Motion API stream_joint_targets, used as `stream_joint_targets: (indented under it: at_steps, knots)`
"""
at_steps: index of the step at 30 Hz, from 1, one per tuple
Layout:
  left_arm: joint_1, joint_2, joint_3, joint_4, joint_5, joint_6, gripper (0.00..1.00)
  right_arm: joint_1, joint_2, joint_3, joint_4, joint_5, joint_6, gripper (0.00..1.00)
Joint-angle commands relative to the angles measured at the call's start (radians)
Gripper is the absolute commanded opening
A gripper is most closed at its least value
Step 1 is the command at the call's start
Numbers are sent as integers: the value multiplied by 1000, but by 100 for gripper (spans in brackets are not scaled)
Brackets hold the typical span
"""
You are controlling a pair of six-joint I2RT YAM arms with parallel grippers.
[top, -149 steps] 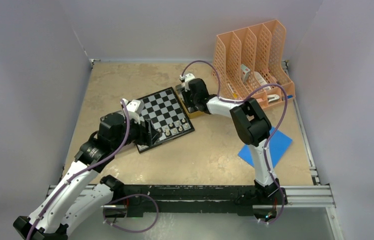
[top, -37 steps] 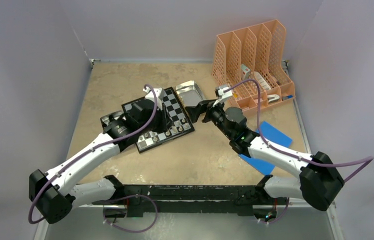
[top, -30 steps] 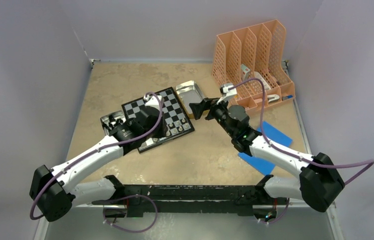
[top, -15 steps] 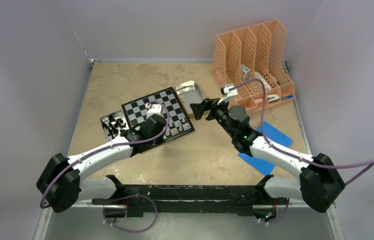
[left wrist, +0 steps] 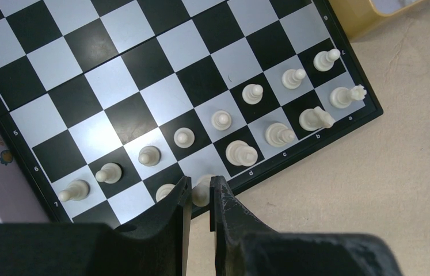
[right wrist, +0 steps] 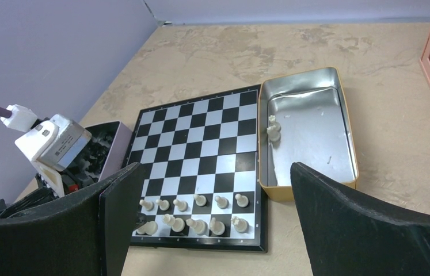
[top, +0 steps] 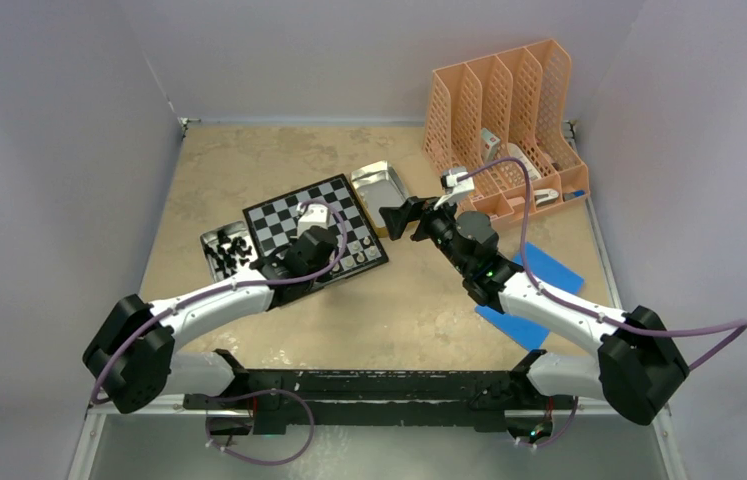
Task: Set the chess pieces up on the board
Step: Place the chess piece on the chessboard.
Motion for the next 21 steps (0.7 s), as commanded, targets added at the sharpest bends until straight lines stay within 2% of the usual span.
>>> stream_joint_targets:
  at_steps: [1, 21]
  knots:
    - [-4, 14, 14, 45, -37, 30, 3, -3, -2, 6, 45, 23, -8, 99]
    - [-5, 91, 20, 83, -51, 56, 5, -5, 4, 8, 48, 24, -19, 99]
